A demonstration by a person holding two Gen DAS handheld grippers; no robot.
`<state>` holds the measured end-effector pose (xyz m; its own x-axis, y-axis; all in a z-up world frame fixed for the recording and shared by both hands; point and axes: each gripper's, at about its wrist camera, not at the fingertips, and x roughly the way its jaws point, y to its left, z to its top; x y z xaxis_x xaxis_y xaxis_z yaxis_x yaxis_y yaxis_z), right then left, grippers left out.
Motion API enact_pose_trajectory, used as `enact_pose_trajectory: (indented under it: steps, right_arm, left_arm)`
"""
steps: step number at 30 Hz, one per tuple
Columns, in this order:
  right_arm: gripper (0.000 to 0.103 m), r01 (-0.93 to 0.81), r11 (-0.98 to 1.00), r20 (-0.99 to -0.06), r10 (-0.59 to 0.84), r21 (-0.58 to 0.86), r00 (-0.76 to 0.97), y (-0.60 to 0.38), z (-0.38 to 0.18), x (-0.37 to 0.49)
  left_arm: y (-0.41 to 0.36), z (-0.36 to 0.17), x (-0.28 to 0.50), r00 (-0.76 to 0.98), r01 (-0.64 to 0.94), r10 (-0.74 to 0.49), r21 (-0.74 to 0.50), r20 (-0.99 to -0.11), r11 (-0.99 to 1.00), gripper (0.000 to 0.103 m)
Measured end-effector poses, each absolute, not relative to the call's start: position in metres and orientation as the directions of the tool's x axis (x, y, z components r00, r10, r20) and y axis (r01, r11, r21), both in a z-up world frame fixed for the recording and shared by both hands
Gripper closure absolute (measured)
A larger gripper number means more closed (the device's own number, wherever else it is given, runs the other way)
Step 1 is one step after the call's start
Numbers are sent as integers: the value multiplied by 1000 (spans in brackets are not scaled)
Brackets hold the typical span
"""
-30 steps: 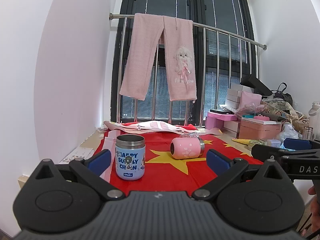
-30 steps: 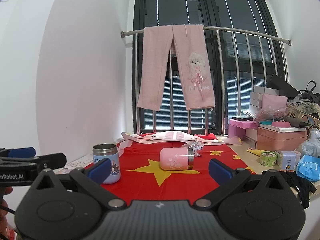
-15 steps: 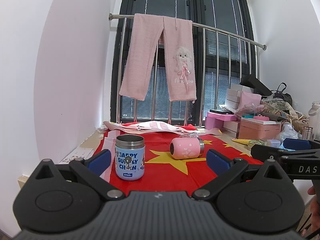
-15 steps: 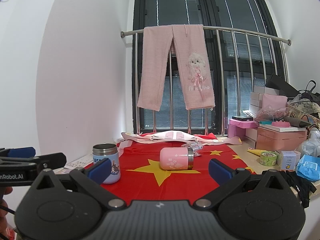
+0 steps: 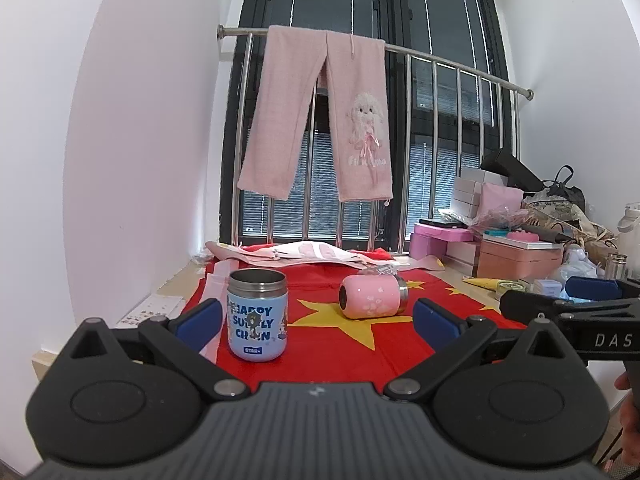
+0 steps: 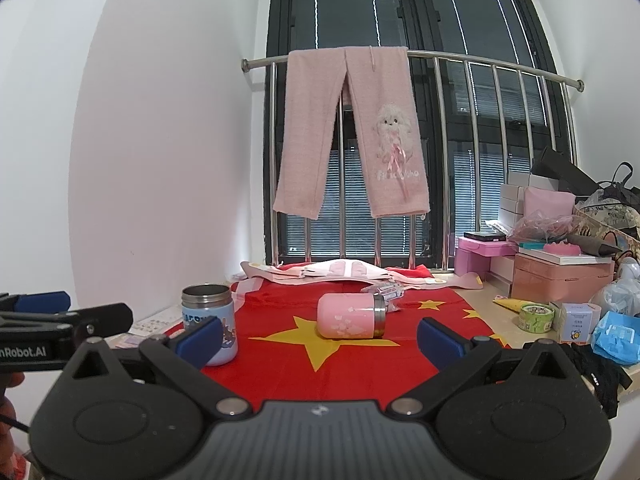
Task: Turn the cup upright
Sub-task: 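Move the right tool to the lying pink thermos cup and grasp its body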
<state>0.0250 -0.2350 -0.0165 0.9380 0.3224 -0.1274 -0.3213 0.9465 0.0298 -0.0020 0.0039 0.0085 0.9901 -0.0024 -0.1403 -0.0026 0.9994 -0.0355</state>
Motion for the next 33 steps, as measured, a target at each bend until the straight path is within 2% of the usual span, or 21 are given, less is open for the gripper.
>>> enact_pose_trajectory:
  steps: [7,12,22,33]
  right_arm:
    - [0,-334,943,-167,328,-8,930,-240,-12,59]
    - [0,-367,924,-218,338,-108,916,-242,0,104]
    - [0,-478,820,-381,352,-314,855,-237,14,219]
    - [0,-659,622,-565,388,-422,728,-212,-8,354]
  left_arm:
    - [-7,12,27,985,-23,14,-49,-173,999,0]
    - [-19,9,69,980,-30,22,-33,-198,999,0]
    - [-51,-3,179,951,-34,27,-18,-309,999,0]
    - [-59,-25,295,884,-75,61,-11,-463,997,0]
